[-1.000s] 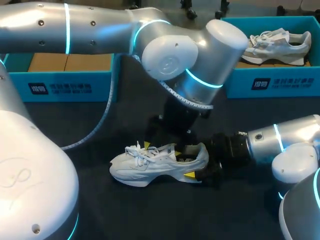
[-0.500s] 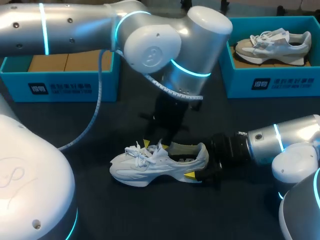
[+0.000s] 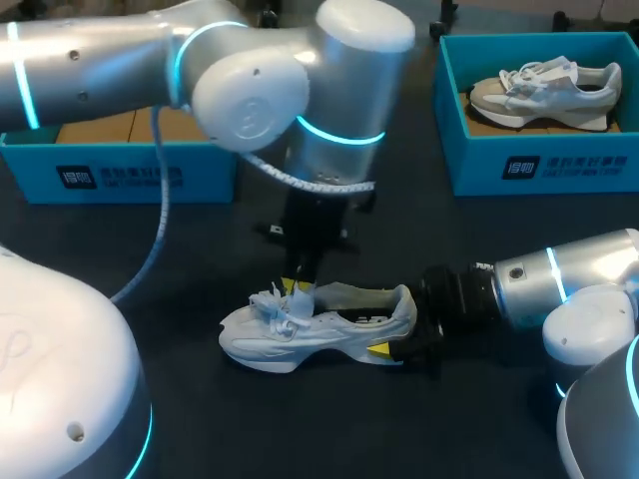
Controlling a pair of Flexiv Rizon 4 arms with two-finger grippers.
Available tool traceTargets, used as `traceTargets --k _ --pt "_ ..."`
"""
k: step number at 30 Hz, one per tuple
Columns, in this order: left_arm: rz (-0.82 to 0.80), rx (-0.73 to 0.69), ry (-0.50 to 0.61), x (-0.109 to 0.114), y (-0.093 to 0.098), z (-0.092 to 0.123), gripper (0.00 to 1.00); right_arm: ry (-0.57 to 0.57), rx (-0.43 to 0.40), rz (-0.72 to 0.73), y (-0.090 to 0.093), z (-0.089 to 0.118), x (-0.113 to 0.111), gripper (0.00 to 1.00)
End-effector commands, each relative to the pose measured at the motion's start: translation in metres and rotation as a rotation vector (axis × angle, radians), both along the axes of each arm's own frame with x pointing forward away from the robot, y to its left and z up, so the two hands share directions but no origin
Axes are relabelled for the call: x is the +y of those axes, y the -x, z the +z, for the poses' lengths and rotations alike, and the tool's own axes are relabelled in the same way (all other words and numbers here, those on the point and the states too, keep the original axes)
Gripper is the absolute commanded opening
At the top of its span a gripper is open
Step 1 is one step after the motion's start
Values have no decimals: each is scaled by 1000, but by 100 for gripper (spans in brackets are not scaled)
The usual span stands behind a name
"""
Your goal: Take the shoe out of the shoebox, open the shoe tongue, remove and reinsert the insole, then place the shoe into the shoebox
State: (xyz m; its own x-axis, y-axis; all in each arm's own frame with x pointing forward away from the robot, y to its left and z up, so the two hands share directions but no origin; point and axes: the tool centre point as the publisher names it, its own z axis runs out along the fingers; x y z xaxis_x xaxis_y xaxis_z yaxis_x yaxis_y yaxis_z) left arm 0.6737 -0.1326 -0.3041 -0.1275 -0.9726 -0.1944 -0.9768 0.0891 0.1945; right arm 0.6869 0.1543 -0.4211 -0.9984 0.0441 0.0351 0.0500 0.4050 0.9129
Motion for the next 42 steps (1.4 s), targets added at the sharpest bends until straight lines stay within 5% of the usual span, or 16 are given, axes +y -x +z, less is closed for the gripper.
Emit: traceTargets --k 1,17,34,35,39,42 --pt "44 45 269 23 -1 2 0 8 2 -1 0 -4 -2 0" --pt "24 83 428 68 -8 -24 0 8 2 -1 0 -4 -2 0" --pt "20 85 318 87 -20 -73 0 8 2 -1 0 -4 -2 0" --pt "18 88 313 89 -21 -73 3 8 2 -1 0 -4 -2 0" --pt "-3 73 296 97 -21 -60 87 8 2 -1 0 -4 -2 0" --pt "-27 53 308 101 -22 -43 100 8 2 -1 0 -4 -2 0"
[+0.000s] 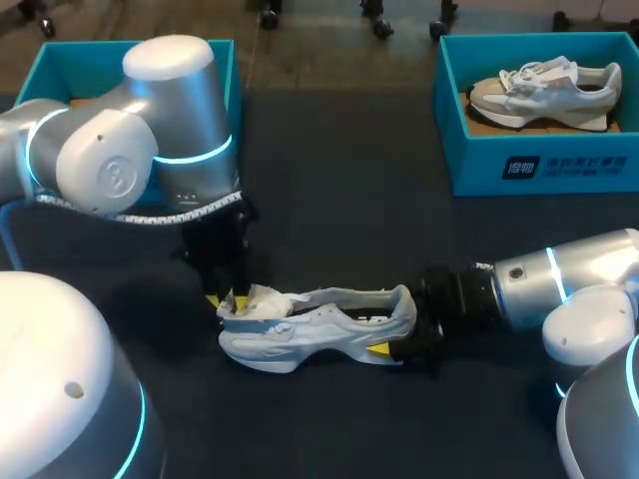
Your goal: Take the shoe out of the shoebox, open the shoe tongue, remove and reinsert the insole, then place the shoe into the shoebox
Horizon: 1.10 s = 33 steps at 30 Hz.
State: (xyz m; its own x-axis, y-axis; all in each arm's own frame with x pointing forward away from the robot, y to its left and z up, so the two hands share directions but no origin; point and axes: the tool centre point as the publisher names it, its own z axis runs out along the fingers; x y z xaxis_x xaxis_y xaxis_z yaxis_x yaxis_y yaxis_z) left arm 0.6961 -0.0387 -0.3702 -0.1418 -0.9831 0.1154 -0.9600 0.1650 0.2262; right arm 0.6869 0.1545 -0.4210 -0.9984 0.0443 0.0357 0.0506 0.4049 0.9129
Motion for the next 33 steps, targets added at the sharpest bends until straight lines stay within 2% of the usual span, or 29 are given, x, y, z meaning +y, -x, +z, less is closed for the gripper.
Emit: traceTargets --k 1,4,9,12,18,19,20,21,22,27,30,33 --pt "-18 -24 8 8 0 26 100 8 1 -1 0 -4 -2 0" --pt "-56 -63 29 5 -3 53 100 8 1 -1 0 -4 -2 0" --pt "-118 -86 130 -9 -6 95 100 8 1 -1 0 -4 -2 0" --pt "-153 -106 150 -16 -5 107 100 8 1 -1 0 -4 -2 0" --pt "-325 -203 164 -45 0 141 100 8 1 -1 0 -4 -2 0" --pt "-357 -208 174 -49 1 145 92 8 1 -1 0 -4 -2 0" --pt "-404 -214 180 -53 3 150 59 8 1 -1 0 -4 -2 0" --pt "-432 -230 196 -57 4 154 34 8 1 -1 0 -4 -2 0" --pt "-478 -227 208 -61 5 158 0 8 1 -1 0 -4 -2 0" --pt "-647 -205 223 -79 5 172 0 8 1 -1 0 -4 -2 0" --pt "-789 -114 263 -87 4 180 0 8 1 -1 0 -4 -2 0" --pt "-995 18 244 -93 5 185 0 8 1 -1 0 -4 -2 0"
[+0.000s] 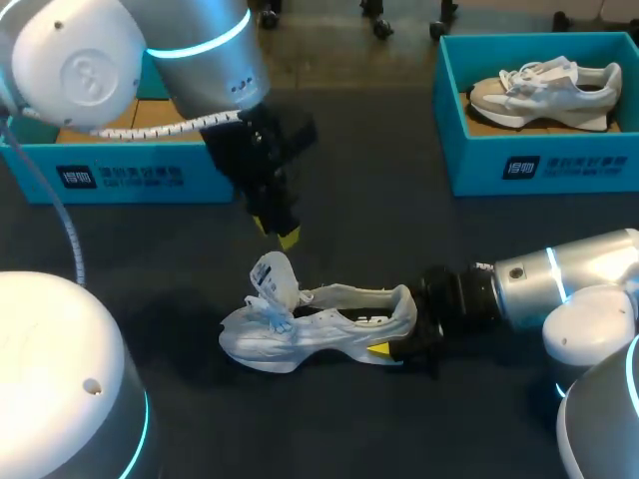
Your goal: Take the shoe out of the shoebox, open the shoe tongue, remove and reinsert the insole, then place the shoe into the shoebox
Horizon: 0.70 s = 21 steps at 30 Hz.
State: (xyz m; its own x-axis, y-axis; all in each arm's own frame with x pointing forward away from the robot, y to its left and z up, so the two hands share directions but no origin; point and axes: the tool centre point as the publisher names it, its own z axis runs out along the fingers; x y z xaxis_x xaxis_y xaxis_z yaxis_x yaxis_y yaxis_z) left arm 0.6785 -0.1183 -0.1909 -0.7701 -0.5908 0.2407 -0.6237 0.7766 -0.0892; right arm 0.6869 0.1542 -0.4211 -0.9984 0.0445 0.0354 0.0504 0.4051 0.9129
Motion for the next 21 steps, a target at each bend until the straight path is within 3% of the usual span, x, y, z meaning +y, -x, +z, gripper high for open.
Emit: traceTargets --k 1,3,12,14,18,21 --pt "-344 165 -146 -15 -13 6 0 7 2 0 0 -3 -1 0" --pt "-354 248 -156 -19 -12 9 0 7 2 0 0 -3 -1 0" --pt "-354 248 -156 -19 -12 9 0 7 2 0 0 -3 -1 0" --pt "-408 198 -198 -19 -7 -3 0 7 2 0 0 -3 -1 0" --pt "-581 79 -96 -23 6 -12 0 7 2 0 0 -3 -1 0" --pt "-644 56 -102 -26 13 -21 0 7 2 0 0 -3 -1 0"
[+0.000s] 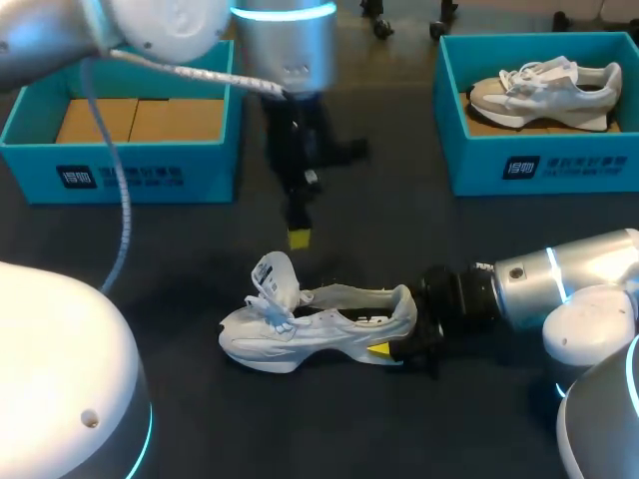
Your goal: Take the shoe out of the shoebox, open the shoe tongue, remove and reinsert the insole, then place the shoe into the shoebox
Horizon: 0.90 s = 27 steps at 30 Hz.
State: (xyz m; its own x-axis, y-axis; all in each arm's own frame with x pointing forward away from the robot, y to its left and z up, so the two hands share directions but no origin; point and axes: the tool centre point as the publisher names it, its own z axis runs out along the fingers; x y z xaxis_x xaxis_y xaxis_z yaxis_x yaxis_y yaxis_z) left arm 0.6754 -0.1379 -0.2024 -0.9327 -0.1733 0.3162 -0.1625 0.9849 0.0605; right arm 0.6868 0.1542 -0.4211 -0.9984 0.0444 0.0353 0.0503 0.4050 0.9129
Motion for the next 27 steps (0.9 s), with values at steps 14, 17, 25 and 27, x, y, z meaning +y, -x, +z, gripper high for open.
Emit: traceTargets --k 14,17,25,27 --pt "-281 -77 88 -34 14 -44 0 8 2 0 0 -4 -1 0" --pt "-334 -107 130 -55 15 -68 0 8 2 0 0 -4 -1 0" --pt "-332 -77 111 -65 8 -72 0 8 2 0 0 -4 -1 0" --pt "-332 -77 111 -65 8 -72 0 8 2 0 0 -4 -1 0"
